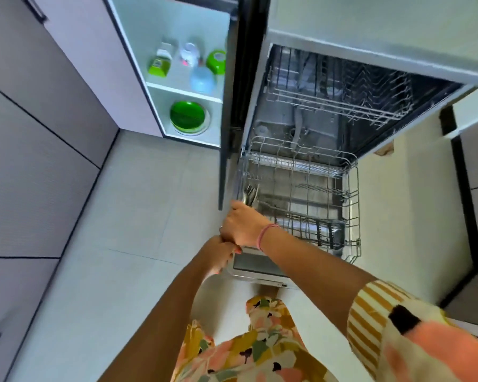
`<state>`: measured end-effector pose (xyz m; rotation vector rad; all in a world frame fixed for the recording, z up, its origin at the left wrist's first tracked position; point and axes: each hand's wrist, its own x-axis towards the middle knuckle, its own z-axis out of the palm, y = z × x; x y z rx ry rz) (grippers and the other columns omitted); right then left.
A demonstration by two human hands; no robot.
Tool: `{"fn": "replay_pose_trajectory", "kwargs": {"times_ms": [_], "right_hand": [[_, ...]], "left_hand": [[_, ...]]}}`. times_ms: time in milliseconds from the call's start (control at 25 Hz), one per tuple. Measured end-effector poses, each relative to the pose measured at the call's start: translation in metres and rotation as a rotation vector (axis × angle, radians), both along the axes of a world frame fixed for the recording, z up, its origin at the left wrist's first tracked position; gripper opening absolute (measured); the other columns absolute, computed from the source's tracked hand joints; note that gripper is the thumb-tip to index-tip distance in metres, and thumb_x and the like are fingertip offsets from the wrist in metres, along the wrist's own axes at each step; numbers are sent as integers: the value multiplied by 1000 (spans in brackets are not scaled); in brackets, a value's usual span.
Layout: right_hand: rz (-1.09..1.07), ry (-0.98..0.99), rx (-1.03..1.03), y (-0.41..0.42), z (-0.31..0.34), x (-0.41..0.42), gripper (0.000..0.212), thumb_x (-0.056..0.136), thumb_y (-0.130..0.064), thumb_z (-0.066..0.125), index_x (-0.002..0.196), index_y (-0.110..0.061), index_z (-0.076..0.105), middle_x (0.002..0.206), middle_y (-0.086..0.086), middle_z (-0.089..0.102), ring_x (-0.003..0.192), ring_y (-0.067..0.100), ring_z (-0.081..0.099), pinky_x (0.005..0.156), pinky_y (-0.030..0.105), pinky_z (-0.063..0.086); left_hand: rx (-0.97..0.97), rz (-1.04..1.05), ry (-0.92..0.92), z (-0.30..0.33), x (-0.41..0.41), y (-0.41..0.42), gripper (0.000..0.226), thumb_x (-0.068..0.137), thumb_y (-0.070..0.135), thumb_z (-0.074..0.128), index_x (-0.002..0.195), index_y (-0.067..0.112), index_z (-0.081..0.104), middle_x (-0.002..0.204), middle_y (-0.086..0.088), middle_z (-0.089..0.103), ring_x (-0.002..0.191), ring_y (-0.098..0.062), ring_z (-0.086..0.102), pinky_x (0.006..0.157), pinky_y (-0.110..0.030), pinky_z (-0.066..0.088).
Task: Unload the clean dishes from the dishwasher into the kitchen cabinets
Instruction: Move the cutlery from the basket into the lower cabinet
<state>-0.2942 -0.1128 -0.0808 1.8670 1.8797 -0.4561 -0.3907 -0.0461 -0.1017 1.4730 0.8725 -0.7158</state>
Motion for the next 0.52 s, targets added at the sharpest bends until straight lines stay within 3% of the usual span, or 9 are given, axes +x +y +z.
{"fn": "replay_pose_trajectory", "kwargs": {"times_ms": [160,320,400,520], "right_hand": [[82,-13,27,81,4,-77,24,96,-24,43,87,-23,65,91,-4,70,89,19,63,90,33,33],[0,-2,289,150,1,-133,14,88,-19,56,96,-20,67,98,-2,69,98,21,63,96,34,43],[-95,34,488,175,8,-147,34,80,-16,68,113,-21,66,116,2,66,114,24,59,106,39,40],[-406,163,652,192,27,-144,80,74,-4,71,144,-22,36,146,10,44,136,29,40,112,43,34]], "left_hand": [[-23,98,-5,21,-87,70,22,90,5,41,71,11,50,51,1,34,37,-8,28,36,-16,20],[31,194,1,38,-139,143,31,94,7,39,63,13,43,44,3,34,29,-5,26,34,-15,18],[21,274,-7,46,-149,171,34,96,12,39,63,14,39,42,4,33,29,-6,26,34,-15,18],[-41,357,-77,54,-145,204,27,98,18,41,70,16,39,46,4,33,32,-6,26,36,-14,17]]}}
